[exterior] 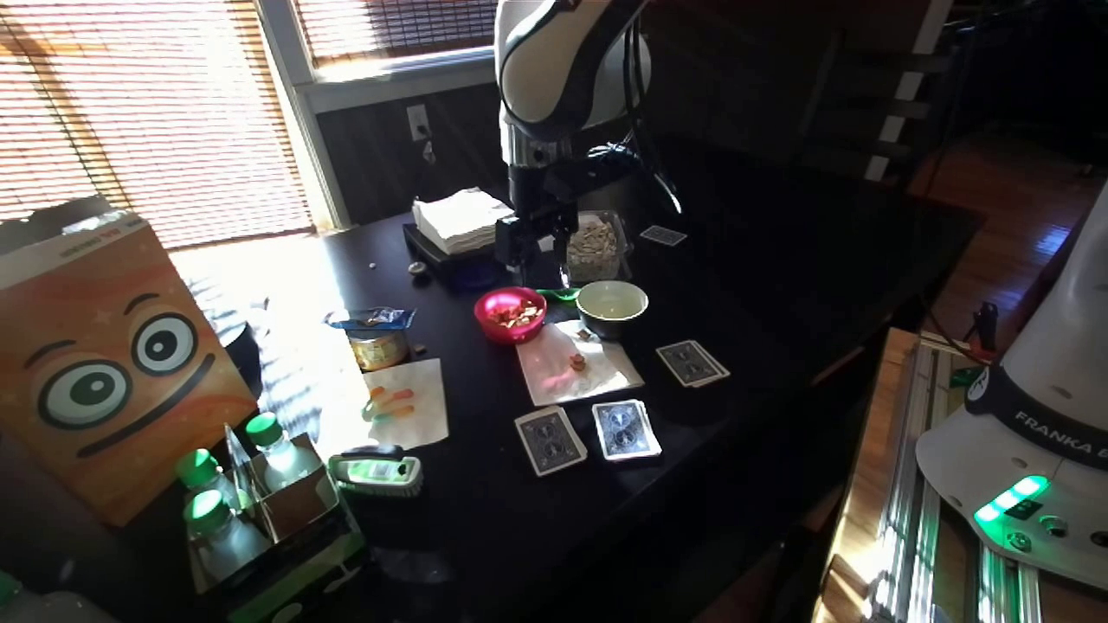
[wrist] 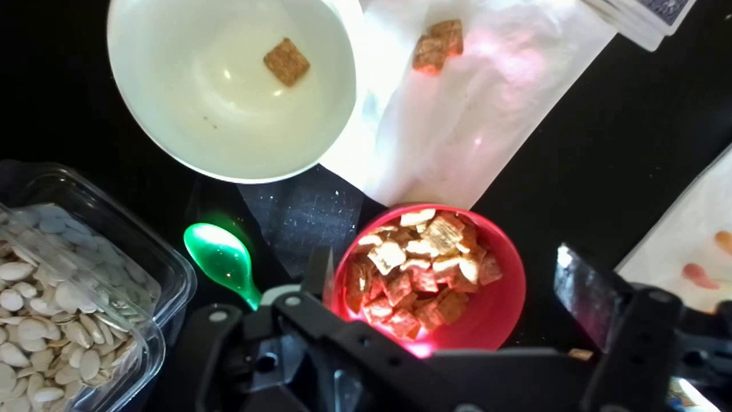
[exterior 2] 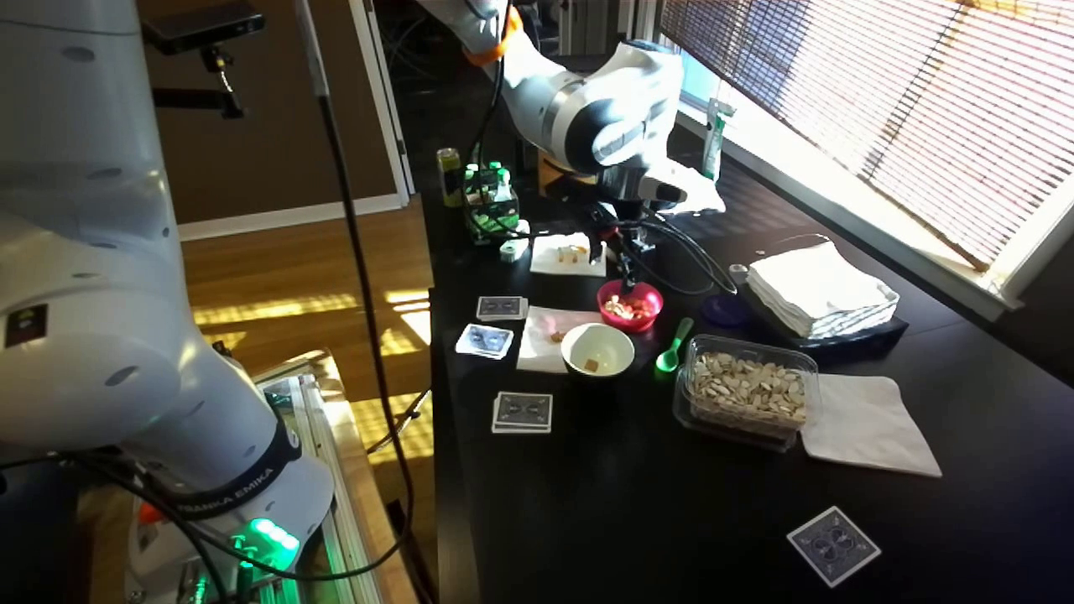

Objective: Use the green spoon to place some contents from the pink bowl into the black and white bowl.

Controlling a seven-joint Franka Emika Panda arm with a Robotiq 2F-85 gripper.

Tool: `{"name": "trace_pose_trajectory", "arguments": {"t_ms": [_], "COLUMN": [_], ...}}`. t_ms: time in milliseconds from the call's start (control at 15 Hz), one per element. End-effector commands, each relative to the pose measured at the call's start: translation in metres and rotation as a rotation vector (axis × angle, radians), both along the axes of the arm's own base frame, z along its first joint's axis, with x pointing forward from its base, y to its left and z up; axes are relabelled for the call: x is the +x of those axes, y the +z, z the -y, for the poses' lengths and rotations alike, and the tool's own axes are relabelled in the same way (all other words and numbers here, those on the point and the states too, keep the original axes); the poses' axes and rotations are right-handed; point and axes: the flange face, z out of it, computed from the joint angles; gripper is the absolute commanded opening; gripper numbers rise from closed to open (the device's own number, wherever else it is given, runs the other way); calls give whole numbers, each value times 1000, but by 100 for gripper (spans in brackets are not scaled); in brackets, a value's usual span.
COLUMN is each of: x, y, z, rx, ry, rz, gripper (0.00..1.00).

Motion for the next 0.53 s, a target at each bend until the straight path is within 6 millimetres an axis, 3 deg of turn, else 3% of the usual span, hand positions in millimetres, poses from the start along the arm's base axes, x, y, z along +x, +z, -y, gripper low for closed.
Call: {"name": "trace_pose_trajectory", "arguments": {"t_ms": [0,467], "x": [5,15], "y": [-4,-14], "z": [0,7], "rx": [0,-18], "ry": [-1,-6], "rz": [-4,14], "gripper": [100,100]}}
